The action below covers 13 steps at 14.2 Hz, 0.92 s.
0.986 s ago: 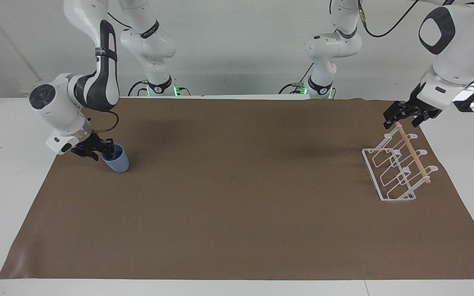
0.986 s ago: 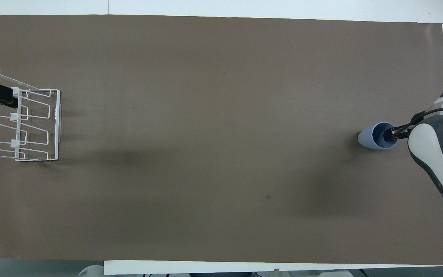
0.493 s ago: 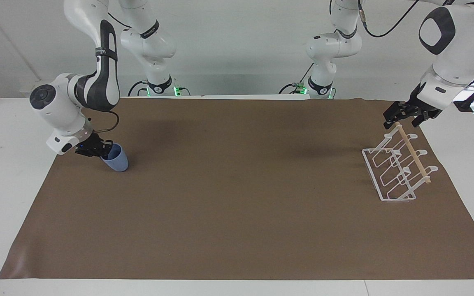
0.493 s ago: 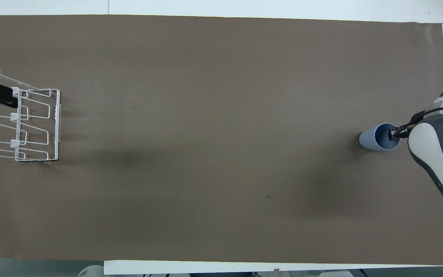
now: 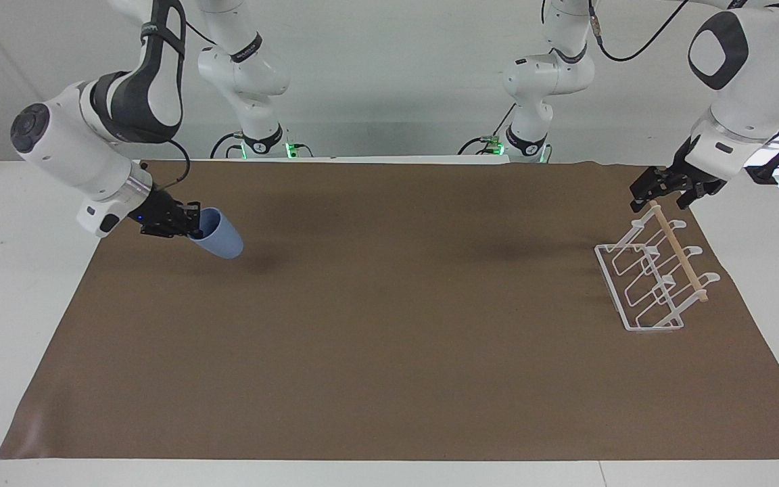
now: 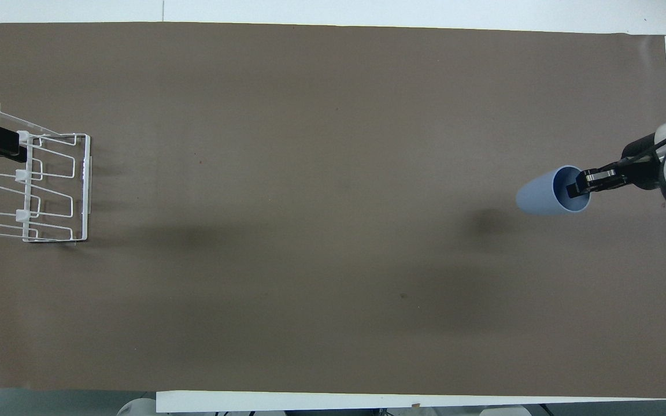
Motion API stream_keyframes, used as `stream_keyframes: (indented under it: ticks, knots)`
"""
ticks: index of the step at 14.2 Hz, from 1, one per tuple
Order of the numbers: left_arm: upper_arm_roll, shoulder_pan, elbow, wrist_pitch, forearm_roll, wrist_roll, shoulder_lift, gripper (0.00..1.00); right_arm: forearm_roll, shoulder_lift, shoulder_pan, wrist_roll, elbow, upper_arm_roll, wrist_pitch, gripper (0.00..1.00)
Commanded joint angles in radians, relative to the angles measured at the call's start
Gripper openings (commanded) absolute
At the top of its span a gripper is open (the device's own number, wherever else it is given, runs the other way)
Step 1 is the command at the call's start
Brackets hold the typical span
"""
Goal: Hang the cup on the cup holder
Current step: 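Lift the blue cup with the right gripper toward the left gripper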
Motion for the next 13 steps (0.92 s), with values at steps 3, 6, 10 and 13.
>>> stream_keyframes:
  ticks: [3, 6, 10, 13]
  knots:
    - [-0.006, 0.011, -0.010, -0.026, 0.016, 0.012, -0.008, 1.00, 0.271, 0.010, 0.087, 0.209, 0.003, 0.091, -0.002, 0.00]
    - [0.003, 0.017, -0.010, -0.055, 0.016, 0.014, -0.013, 1.00, 0.471, -0.009, 0.170, 0.268, -0.046, 0.091, 0.073, 0.00]
    - [0.005, 0.022, -0.011, -0.055, 0.016, 0.007, -0.020, 1.00, 0.672, -0.009, 0.284, 0.283, -0.094, 0.091, 0.207, 0.00]
    - [-0.003, 0.006, -0.054, -0.038, 0.006, -0.134, -0.039, 1.00, 0.766, -0.012, 0.356, 0.332, -0.112, 0.091, 0.296, 0.00]
